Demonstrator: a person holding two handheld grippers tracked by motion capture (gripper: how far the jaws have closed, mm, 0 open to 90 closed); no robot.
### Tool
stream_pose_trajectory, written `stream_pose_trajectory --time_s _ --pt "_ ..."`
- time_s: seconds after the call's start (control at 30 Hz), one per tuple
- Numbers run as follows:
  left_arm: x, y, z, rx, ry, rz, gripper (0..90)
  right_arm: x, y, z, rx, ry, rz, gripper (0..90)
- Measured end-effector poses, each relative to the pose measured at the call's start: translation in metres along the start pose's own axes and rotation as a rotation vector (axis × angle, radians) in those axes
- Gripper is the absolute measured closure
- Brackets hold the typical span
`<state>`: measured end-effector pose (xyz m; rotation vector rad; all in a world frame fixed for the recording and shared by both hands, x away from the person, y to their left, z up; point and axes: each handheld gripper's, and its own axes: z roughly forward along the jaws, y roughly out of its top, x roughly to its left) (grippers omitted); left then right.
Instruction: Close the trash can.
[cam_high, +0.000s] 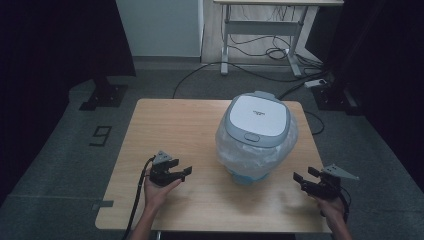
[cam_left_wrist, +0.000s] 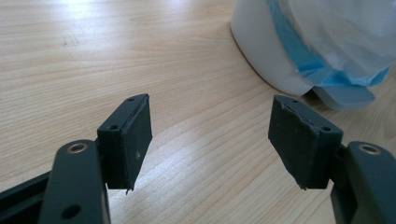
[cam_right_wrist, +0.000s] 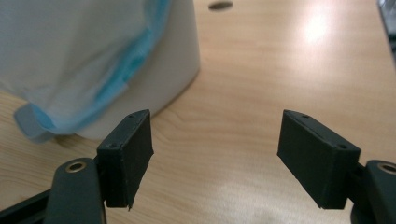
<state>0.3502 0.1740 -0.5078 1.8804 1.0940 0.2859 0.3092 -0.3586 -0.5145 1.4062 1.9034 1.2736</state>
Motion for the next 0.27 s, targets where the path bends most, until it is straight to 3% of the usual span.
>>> stream_pose_trajectory --time_s 0.1,0.27 --pt "0.0008 0.0001 -0.0009 0.000 0.002 0.002 29.7 -0.0016 -0.0018 0.0046 0.025 -0.003 0.024 26.0" --pt "0.0030 -0.0003 -0.0002 0.005 0.009 -0.002 29.4 -0.0004 -0.0006 0.0074 0.024 -0.011 0.020 25.2"
